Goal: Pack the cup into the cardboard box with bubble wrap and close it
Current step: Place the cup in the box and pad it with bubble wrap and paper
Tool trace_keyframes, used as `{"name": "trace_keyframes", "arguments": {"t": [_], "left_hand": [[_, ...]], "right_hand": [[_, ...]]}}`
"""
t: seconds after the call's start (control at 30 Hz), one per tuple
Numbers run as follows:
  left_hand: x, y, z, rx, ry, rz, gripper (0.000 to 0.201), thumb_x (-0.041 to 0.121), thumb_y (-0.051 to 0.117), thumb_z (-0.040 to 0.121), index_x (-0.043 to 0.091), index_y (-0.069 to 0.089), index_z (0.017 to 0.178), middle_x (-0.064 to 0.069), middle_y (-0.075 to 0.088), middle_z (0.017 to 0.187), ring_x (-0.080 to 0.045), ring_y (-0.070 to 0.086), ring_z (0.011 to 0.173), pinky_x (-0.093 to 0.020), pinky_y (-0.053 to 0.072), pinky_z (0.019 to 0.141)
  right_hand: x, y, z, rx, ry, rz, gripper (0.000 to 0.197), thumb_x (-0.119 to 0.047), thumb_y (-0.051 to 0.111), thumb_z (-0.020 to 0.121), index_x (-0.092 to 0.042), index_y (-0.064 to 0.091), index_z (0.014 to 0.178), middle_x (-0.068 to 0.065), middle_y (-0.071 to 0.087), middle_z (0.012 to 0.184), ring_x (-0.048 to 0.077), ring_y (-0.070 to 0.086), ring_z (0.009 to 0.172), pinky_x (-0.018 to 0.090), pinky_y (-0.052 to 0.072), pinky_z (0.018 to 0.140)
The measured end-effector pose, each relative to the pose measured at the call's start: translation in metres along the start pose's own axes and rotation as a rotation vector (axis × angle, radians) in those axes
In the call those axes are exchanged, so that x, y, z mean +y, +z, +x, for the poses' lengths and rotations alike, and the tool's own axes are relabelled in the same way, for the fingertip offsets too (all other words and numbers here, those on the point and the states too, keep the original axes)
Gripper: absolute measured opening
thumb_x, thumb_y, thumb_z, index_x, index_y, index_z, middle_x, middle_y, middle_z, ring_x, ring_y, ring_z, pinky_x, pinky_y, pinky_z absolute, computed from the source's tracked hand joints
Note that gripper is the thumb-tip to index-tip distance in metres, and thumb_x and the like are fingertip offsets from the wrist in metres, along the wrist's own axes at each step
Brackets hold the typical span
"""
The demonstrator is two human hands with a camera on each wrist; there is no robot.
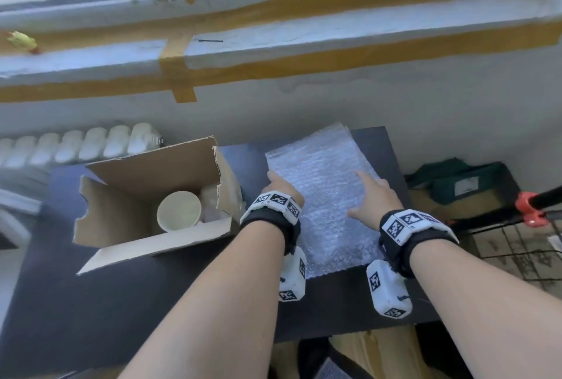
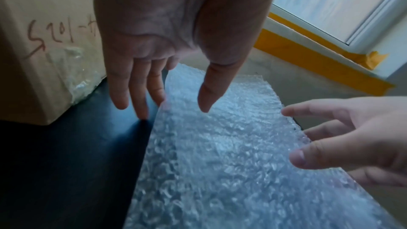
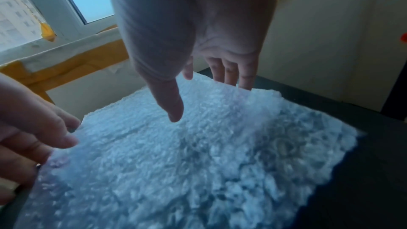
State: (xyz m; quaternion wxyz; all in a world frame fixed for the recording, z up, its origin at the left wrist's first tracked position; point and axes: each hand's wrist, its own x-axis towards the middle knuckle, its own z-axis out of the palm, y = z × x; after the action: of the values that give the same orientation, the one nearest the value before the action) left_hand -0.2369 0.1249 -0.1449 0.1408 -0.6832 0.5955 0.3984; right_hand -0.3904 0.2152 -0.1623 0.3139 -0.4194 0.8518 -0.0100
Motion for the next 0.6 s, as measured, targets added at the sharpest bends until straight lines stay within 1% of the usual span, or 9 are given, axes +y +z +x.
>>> {"name": "trace_keyframes", "arguments": {"t": [0.1,0.17,0.2,0.27,0.3,0.37,0.4,0.47,0.6], "left_hand": [[-0.001,-0.005,-0.003,0.016,0.050,-0.027,0.090,0.009,0.050,0.095,0.015,-0.017,0.154,-0.011,0.064,0.098,-0.021,0.055,0.072,-0.030,0.043,0.061],[-0.002,-0.010,-0.009,0.028,0.112,-0.046,0.086,0.005,0.047,0.094,0.026,-0.010,0.155,-0.007,0.055,0.078,-0.018,0.049,0.059,-0.029,0.039,0.051],[-0.001,-0.013,-0.013,0.036,0.150,-0.041,0.082,0.004,0.045,0.093,0.030,-0.002,0.156,-0.008,0.056,0.080,-0.019,0.052,0.060,-0.029,0.041,0.052],[0.003,-0.022,-0.023,0.043,0.233,-0.020,0.067,0.002,0.044,0.093,0.028,0.027,0.152,-0.011,0.064,0.110,-0.026,0.065,0.088,-0.033,0.052,0.069],[0.005,-0.029,-0.028,0.041,0.260,-0.015,0.058,0.000,0.045,0.093,0.024,0.043,0.145,-0.010,0.062,0.125,-0.028,0.065,0.103,-0.034,0.055,0.081],[0.008,-0.043,-0.039,0.031,0.290,-0.045,0.045,-0.002,0.053,0.091,0.018,0.061,0.130,-0.008,0.061,0.132,-0.028,0.063,0.112,-0.034,0.054,0.090],[0.012,-0.048,-0.043,0.017,0.301,-0.059,0.044,-0.001,0.061,0.088,0.015,0.062,0.129,-0.009,0.062,0.132,-0.028,0.063,0.113,-0.034,0.054,0.090],[0.015,-0.065,-0.055,0.016,0.342,-0.046,0.059,0.004,0.075,0.080,0.012,0.057,0.135,-0.009,0.059,0.136,-0.029,0.061,0.118,-0.034,0.051,0.088],[0.019,-0.103,-0.083,0.087,0.454,0.069,0.067,0.005,0.077,0.079,0.010,0.050,0.141,-0.007,0.054,0.141,-0.029,0.057,0.123,-0.035,0.051,0.093]], "right_hand": [[-0.004,-0.005,-0.002,0.080,-0.009,0.027,0.074,-0.021,0.063,0.087,-0.036,0.025,0.148,0.013,0.035,0.145,0.032,0.053,0.114,0.039,0.052,0.081],[-0.007,-0.011,-0.006,0.095,-0.032,0.084,0.069,-0.007,0.054,0.089,-0.037,0.030,0.147,0.011,0.041,0.144,0.031,0.059,0.101,0.033,0.048,0.067],[-0.010,-0.015,-0.009,0.089,-0.044,0.120,0.068,-0.001,0.050,0.089,-0.037,0.035,0.145,0.011,0.045,0.142,0.030,0.061,0.096,0.032,0.047,0.064],[-0.014,-0.024,-0.016,0.088,-0.063,0.172,0.064,0.004,0.043,0.088,-0.034,0.047,0.139,0.010,0.053,0.138,0.028,0.063,0.086,0.034,0.051,0.062],[-0.017,-0.029,-0.020,0.101,-0.069,0.180,0.061,0.004,0.041,0.088,-0.032,0.052,0.136,0.009,0.055,0.137,0.027,0.063,0.086,0.035,0.054,0.065],[-0.024,-0.039,-0.027,0.146,-0.077,0.179,0.055,0.002,0.041,0.089,-0.027,0.057,0.132,0.006,0.056,0.136,0.025,0.062,0.093,0.033,0.053,0.071],[-0.027,-0.043,-0.029,0.161,-0.070,0.185,0.053,0.001,0.041,0.088,-0.026,0.057,0.131,0.005,0.056,0.136,0.024,0.060,0.094,0.032,0.052,0.073],[-0.038,-0.055,-0.038,0.198,-0.066,0.211,0.053,0.001,0.042,0.088,-0.024,0.056,0.133,0.006,0.057,0.134,0.024,0.059,0.096,0.032,0.051,0.073],[-0.065,-0.082,-0.057,0.265,-0.109,0.249,0.056,0.001,0.043,0.089,-0.020,0.048,0.140,0.009,0.056,0.134,0.028,0.058,0.101,0.032,0.046,0.070]]}}
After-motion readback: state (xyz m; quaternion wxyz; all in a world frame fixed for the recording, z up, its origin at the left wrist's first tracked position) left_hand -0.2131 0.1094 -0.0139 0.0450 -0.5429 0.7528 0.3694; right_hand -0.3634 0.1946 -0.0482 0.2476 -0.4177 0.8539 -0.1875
